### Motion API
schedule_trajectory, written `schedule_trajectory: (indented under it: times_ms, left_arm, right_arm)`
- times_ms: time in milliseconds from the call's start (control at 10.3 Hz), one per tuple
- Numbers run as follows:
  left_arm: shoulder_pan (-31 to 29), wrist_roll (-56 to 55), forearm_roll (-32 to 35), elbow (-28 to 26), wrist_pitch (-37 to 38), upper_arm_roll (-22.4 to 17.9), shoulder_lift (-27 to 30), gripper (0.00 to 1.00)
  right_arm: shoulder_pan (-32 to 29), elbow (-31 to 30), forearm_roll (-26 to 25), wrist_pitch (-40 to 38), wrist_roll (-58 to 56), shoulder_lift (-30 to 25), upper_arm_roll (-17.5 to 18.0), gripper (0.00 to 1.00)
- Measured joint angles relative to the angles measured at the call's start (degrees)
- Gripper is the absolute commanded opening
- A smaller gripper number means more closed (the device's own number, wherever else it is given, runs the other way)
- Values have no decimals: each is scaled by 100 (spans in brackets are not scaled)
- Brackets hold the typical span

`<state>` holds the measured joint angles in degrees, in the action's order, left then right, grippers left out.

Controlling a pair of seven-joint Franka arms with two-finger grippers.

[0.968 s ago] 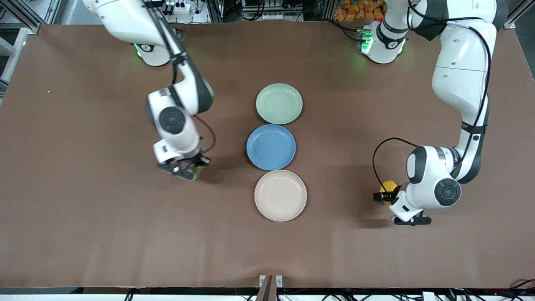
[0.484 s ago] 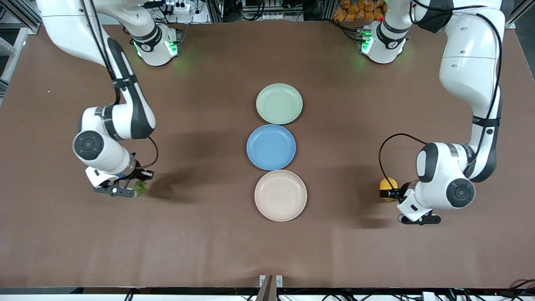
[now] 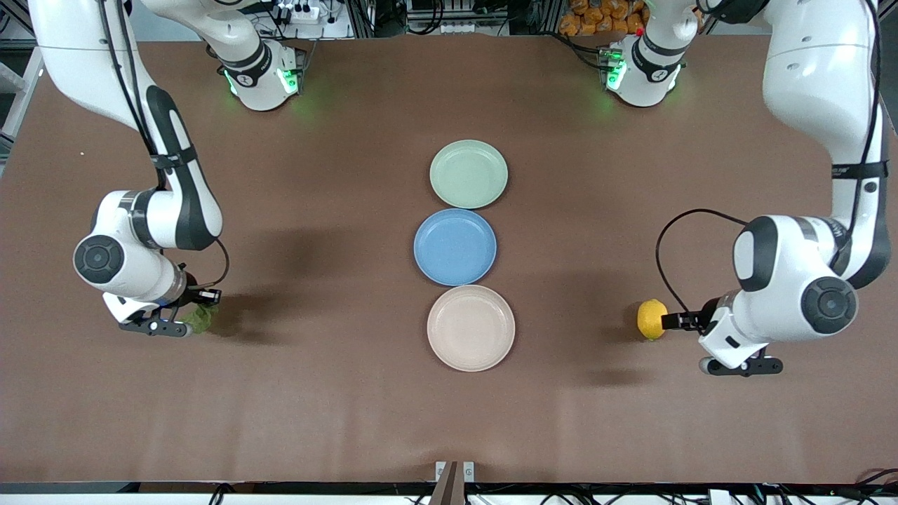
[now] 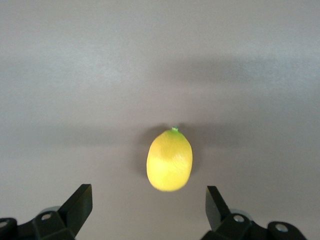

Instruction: Pick lemon and lettuce from plates

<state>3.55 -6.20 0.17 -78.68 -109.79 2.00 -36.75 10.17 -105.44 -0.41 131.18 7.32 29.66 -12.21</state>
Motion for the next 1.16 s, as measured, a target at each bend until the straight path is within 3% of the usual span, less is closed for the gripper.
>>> schedule_trajectory:
  times_ms: [581,871,1161]
  left_arm:
    - [-261,284,0,-44,437,16,735,100]
    - [-244,309,0,-353,790,69,1472,100]
    - [-179,310,0,-682,930,88,2197,100]
  right_arm:
    - [-88,-61,165,-11,-166,-29,14,100]
    - [-235,-499,173,-24,-455,-525,102,100]
    - [-777,-1228,175,1,-439,-1163,800,100]
